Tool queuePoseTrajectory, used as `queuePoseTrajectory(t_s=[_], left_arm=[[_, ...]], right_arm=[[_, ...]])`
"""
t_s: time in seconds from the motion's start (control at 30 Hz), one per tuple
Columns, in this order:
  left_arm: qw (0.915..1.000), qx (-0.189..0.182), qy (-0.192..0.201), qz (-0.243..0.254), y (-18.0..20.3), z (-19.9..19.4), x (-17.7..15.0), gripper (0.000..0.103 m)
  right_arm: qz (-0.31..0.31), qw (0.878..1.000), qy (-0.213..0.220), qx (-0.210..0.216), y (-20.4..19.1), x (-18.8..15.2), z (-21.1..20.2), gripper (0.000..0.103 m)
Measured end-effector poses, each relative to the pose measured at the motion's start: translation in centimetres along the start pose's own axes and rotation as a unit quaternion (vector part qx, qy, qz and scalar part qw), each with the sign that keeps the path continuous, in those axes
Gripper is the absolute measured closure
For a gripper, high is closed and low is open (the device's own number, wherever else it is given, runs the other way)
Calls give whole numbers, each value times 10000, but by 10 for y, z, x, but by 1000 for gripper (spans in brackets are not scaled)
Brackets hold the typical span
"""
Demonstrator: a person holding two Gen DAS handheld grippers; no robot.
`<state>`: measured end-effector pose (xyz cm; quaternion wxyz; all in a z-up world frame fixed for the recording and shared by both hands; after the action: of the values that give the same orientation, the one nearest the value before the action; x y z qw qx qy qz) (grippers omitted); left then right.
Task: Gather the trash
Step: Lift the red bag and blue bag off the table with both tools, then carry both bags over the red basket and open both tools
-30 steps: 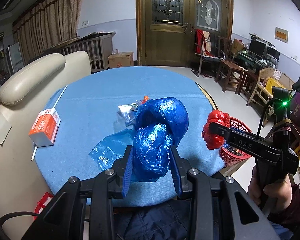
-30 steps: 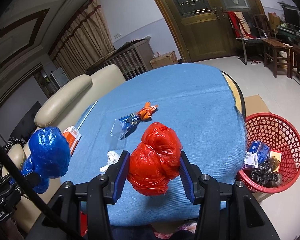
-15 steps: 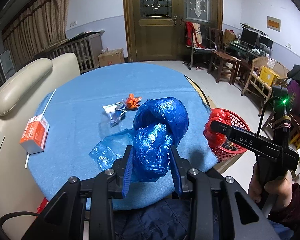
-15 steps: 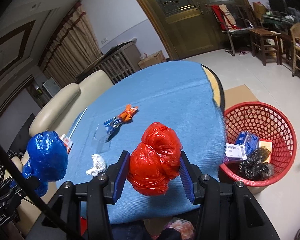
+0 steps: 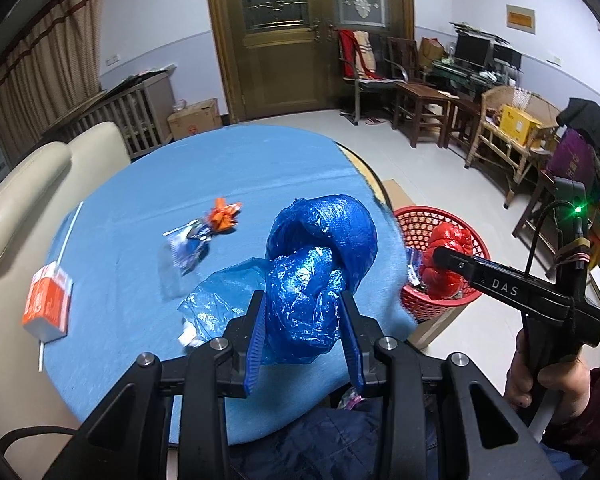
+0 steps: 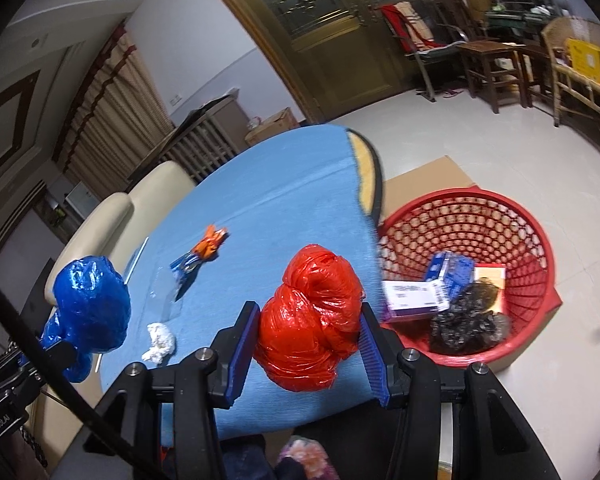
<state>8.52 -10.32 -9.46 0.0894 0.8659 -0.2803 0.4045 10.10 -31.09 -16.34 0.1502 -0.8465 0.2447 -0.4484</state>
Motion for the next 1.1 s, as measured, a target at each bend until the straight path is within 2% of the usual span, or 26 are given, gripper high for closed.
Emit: queuePoseTrajectory(t_s=[0.27, 0.6, 0.73, 1.03, 1.1], left_arm=[[9988, -379, -286, 102, 27, 31, 14, 66], [9920, -907, -689, 548, 89, 82, 37, 66], [9898, -928, -807, 724, 108, 101, 44, 66], [9860, -1034, -863, 987, 145, 123, 55, 61], [9859, -1078, -794, 1008, 152, 123, 61, 60]], right_arm=[[498, 9981, 174, -304, 52, 17, -13, 52], [1209, 9898, 507, -563, 121, 53, -35, 52], [1563, 9851, 473, -531, 144, 60, -36, 52], [1911, 9801, 291, -454, 159, 64, -18, 49], [2008, 9782, 305, -439, 162, 65, -17, 46]])
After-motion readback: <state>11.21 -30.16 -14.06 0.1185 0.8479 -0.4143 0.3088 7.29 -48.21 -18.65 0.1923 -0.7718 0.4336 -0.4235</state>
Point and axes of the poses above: each gripper's, at about its wrist camera, not at the fingertips, and z roughly the way its jaws point, y to its right, x to its top, the point moved 8 cm from there along z, roughly the way its jaws point, and after that the axes turned 6 degrees about y, right-handed, at the moved point
